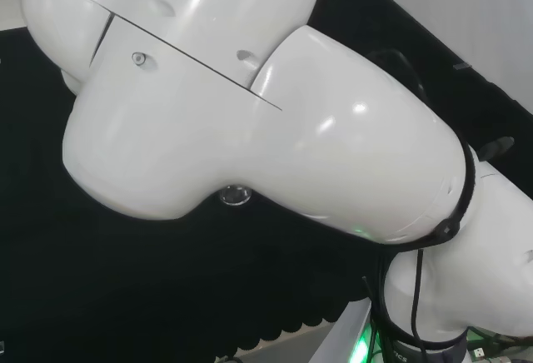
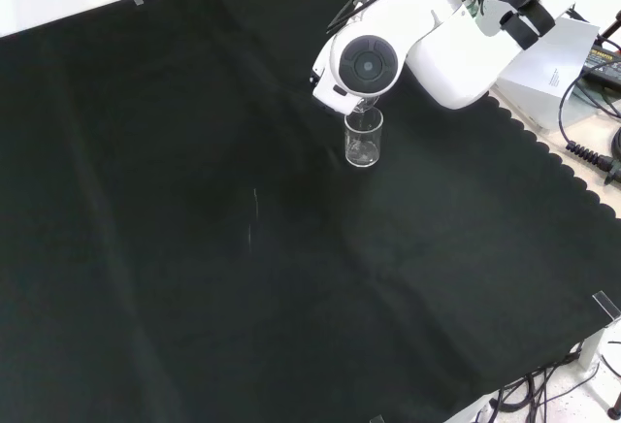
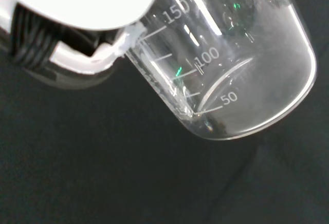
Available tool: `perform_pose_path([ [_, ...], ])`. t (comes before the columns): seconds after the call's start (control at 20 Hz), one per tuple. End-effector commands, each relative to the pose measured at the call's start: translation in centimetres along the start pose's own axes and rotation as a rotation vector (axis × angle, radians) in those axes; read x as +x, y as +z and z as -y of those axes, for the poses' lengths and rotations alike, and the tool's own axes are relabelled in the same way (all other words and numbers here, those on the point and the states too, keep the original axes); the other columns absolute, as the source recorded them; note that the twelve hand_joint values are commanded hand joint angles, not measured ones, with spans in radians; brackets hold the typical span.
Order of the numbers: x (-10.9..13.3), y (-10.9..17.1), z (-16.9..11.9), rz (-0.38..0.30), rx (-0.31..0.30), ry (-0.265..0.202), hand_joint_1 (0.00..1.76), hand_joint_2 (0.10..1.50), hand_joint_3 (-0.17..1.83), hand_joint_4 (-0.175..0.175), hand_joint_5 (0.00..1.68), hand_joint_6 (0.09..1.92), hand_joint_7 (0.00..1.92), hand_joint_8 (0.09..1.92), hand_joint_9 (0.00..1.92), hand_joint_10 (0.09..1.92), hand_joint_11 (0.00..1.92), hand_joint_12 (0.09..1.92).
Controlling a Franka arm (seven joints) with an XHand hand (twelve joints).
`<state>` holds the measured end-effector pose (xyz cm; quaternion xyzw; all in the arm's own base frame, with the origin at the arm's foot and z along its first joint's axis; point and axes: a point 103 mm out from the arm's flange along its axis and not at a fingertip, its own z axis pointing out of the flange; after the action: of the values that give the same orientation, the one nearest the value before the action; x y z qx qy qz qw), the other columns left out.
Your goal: Pour the water from the handheld beaker into the one on the table.
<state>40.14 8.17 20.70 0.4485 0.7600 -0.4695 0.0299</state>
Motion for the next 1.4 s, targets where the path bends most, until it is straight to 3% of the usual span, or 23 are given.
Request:
perform_pose_path([
  [0.05, 0.25, -0.11, 0.05, 0.038, 0.013, 0.008, 1.34, 0.5, 0.79, -0.175, 1.51, 0.24, 1.6, 0.13, 1.85, 0.09, 1.57, 0.64],
  [1.4, 0.7, -0.85, -0.32, 0.131, 0.038, 0.039, 1.34, 0.5, 0.79, -0.175, 1.51, 0.26, 1.6, 0.15, 1.85, 0.09, 1.56, 0.65],
])
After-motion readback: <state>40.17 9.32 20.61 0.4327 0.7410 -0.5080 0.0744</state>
